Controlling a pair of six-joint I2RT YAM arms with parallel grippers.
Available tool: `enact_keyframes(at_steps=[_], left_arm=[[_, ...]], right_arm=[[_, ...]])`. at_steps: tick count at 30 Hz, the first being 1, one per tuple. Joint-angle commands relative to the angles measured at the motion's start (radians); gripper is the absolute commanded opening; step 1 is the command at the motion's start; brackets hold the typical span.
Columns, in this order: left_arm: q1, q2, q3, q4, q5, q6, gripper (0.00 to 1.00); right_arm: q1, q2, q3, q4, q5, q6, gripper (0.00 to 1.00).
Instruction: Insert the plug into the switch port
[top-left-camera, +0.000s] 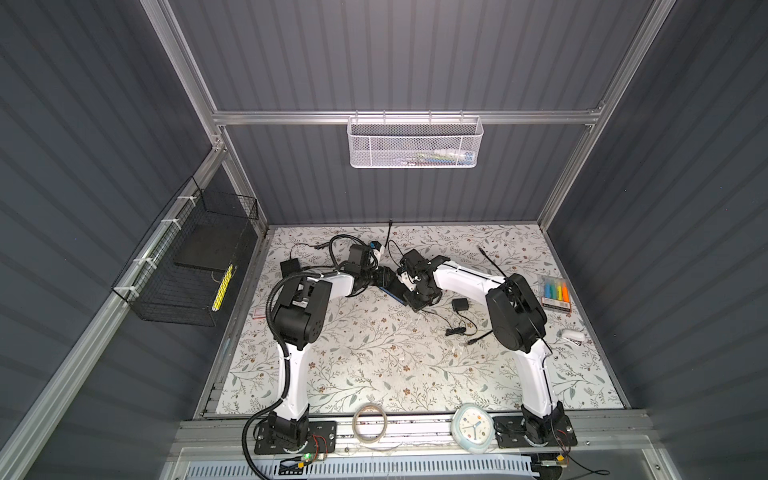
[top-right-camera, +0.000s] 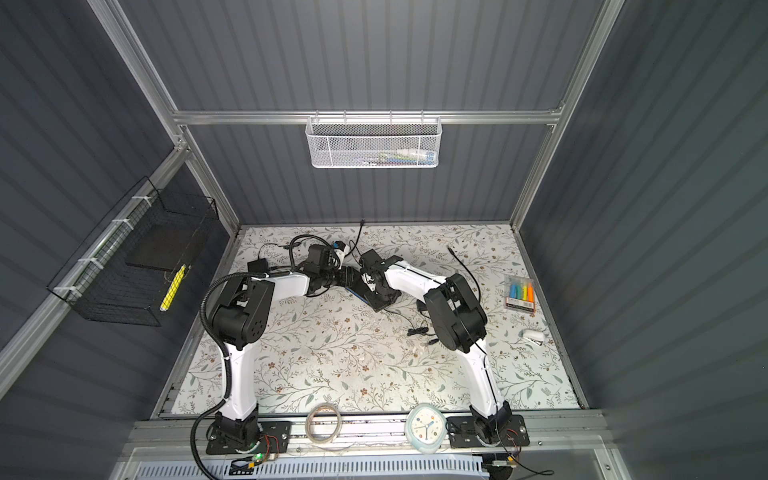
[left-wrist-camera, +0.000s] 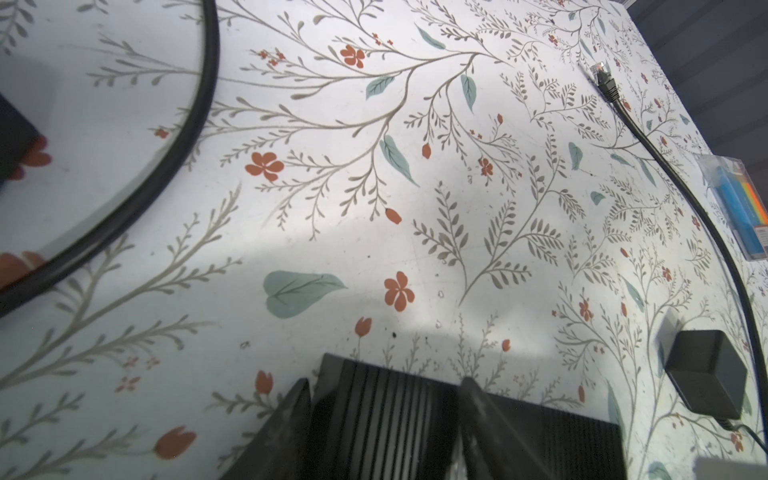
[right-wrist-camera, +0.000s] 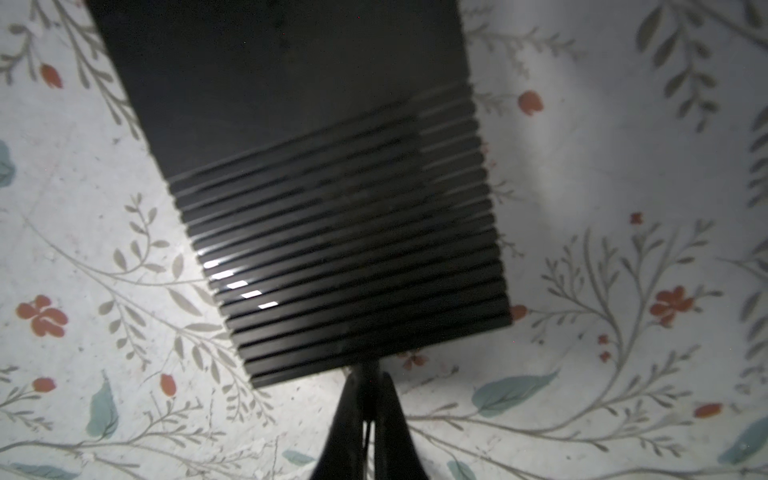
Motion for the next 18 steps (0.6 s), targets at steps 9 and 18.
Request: enact_keyframes(at_steps=[9,18], left_arm=[[-0.128,0.093,-0.074,-0.162,0.065,-0.032,0.56],[-0.141,0.103,-0.092,-0.150,0.056,-0.032,0.55]], right_arm=[[0.034,0.038,0.143,0.173,-0.080,0.012,0.00],[0.034,0.032,0.152,0.136,-0.067,0.046,0.00]])
